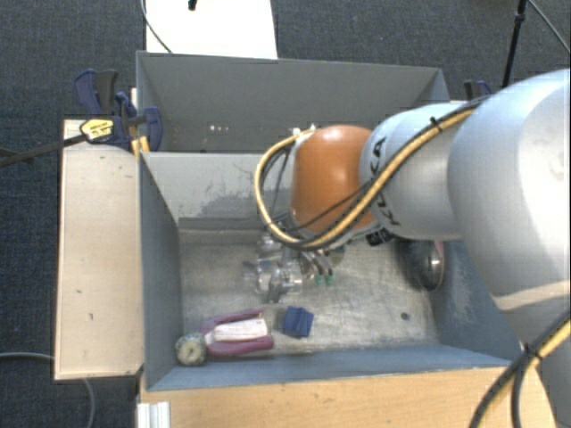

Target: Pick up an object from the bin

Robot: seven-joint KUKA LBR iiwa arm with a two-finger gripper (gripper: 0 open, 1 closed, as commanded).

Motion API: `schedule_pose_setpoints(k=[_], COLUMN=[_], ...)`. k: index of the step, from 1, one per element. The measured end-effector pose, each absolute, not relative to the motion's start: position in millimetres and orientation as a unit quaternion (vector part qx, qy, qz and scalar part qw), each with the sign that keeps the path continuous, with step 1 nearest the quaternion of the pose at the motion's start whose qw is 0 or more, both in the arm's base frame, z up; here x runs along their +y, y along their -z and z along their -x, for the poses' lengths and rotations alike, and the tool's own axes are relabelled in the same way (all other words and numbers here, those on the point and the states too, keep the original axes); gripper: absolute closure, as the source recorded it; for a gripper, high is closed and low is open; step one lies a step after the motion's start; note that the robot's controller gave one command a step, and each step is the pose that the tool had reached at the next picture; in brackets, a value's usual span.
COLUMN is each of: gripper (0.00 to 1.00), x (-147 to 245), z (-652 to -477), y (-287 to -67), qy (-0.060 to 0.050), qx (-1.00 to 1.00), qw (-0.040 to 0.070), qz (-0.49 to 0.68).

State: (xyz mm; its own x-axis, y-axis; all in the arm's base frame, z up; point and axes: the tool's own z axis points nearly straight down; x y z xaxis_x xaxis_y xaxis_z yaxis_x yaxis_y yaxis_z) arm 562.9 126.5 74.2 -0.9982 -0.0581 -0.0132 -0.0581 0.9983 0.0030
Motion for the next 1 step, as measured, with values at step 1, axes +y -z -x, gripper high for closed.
schedule_pose_setpoints(k=[1], gripper=[1.00], x=[113.4], z=[-541.9], y=[-332.4], qy=[0.000], qx=[0.984], qw=[0.006], qz=[0.179])
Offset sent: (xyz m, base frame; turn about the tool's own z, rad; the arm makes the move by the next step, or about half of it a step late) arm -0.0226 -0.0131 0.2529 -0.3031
